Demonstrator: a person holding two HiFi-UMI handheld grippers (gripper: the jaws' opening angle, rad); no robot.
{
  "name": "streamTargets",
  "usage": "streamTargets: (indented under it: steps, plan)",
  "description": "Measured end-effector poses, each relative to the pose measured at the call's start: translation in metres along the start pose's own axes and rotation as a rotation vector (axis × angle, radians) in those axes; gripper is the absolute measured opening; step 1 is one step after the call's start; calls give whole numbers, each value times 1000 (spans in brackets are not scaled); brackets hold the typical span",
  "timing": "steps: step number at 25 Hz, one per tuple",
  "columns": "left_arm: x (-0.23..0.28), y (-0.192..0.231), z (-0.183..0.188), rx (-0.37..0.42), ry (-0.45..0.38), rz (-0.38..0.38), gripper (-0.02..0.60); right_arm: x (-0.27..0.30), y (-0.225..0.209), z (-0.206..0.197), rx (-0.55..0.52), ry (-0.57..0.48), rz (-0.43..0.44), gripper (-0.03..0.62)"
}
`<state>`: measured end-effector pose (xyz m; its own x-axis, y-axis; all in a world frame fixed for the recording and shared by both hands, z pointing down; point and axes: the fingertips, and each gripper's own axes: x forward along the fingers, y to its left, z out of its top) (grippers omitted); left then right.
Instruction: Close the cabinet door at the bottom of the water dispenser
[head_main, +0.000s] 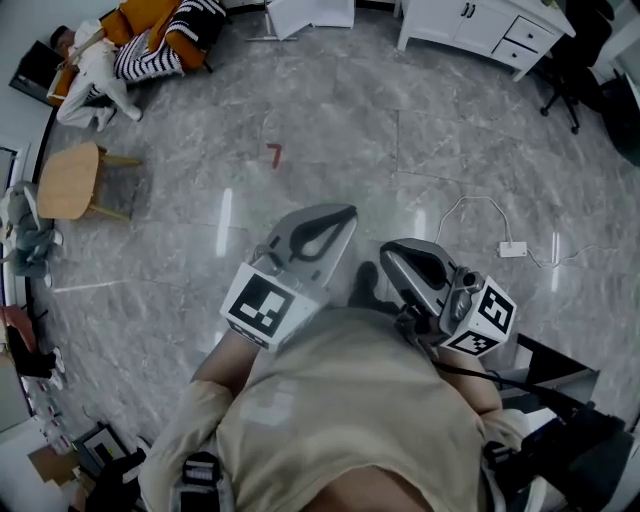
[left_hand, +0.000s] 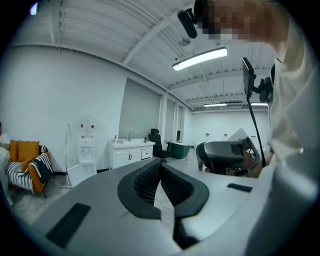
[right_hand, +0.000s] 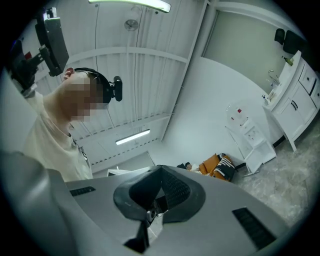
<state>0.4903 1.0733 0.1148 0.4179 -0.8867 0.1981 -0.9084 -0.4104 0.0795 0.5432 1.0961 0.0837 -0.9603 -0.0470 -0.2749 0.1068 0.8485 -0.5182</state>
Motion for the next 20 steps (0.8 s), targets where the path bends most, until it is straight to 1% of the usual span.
streamTargets:
  steps: [4, 7, 11, 13, 16, 20]
  plan:
    - [63, -5, 16, 38, 19, 30, -9, -31, -44, 40, -4, -9, 21, 11]
    - [88, -6, 25, 90, 23, 57, -9, -42, -65, 54, 4, -12, 33, 11]
    - [97, -4, 31, 99, 39, 79, -9, -41, -71, 62, -2, -17, 61, 11]
    - [101, 1, 32, 121, 49, 93, -9, -41, -77, 66, 2, -30, 56, 11]
    - [107, 9, 35, 154, 41, 105, -9, -42, -91, 71, 22, -35, 50, 11]
    - [110, 24, 31, 141, 29, 123, -9, -31, -100, 67, 10, 3, 68, 11]
